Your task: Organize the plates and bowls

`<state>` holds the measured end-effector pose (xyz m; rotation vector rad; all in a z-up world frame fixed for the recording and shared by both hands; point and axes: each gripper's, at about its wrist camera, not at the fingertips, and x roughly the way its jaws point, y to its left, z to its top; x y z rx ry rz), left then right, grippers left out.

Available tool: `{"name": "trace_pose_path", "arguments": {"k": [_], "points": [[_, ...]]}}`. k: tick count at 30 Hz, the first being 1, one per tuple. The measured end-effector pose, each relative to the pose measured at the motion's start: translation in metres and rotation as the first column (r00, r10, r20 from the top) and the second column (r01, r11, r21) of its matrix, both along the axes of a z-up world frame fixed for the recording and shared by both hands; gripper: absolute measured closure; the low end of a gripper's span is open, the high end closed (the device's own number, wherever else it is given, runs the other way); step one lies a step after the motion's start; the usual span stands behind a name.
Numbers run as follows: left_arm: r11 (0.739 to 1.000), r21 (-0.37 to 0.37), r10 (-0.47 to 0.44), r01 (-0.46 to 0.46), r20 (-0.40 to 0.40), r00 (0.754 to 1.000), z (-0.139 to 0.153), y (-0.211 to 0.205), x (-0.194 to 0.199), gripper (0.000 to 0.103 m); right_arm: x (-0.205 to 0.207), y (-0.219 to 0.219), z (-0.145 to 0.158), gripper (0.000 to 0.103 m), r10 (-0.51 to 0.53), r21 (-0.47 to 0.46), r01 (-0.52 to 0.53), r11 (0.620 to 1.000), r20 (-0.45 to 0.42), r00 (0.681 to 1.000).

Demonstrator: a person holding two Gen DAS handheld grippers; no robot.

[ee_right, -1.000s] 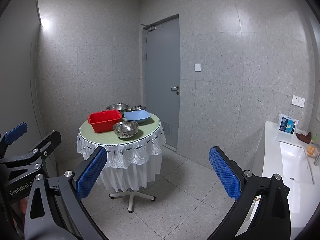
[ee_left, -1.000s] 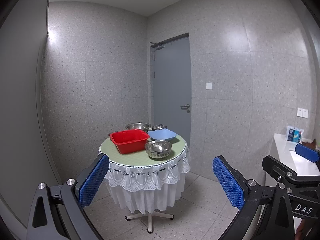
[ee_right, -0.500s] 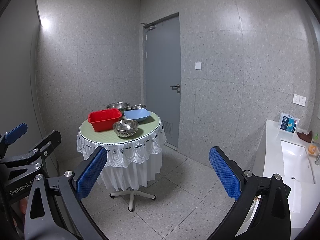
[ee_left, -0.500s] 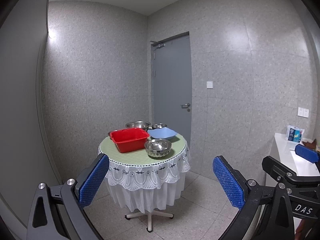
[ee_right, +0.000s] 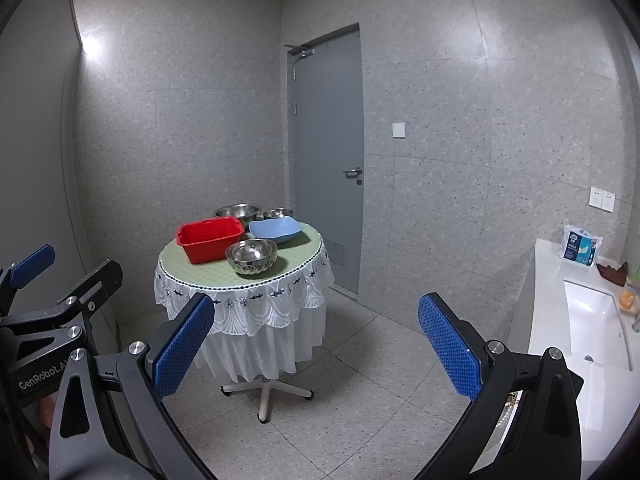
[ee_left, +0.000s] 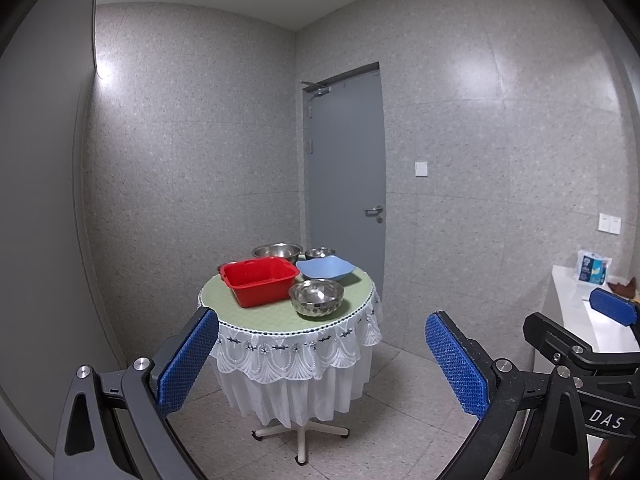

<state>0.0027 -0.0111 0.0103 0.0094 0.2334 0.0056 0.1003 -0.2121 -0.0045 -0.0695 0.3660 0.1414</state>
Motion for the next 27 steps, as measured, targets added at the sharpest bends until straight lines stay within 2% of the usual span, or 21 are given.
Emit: {"name": "trace_pose_path", "arguments": {"k": [27], "points": [[0.999,-0.006,0.039,-0.039,-0.058,0.998,0.007,-0.013,0.039,0.001,0.032,0.003,-0.004,0.000,0.038,-0.002,-0.039,0.999,-0.059,0.998]]}}
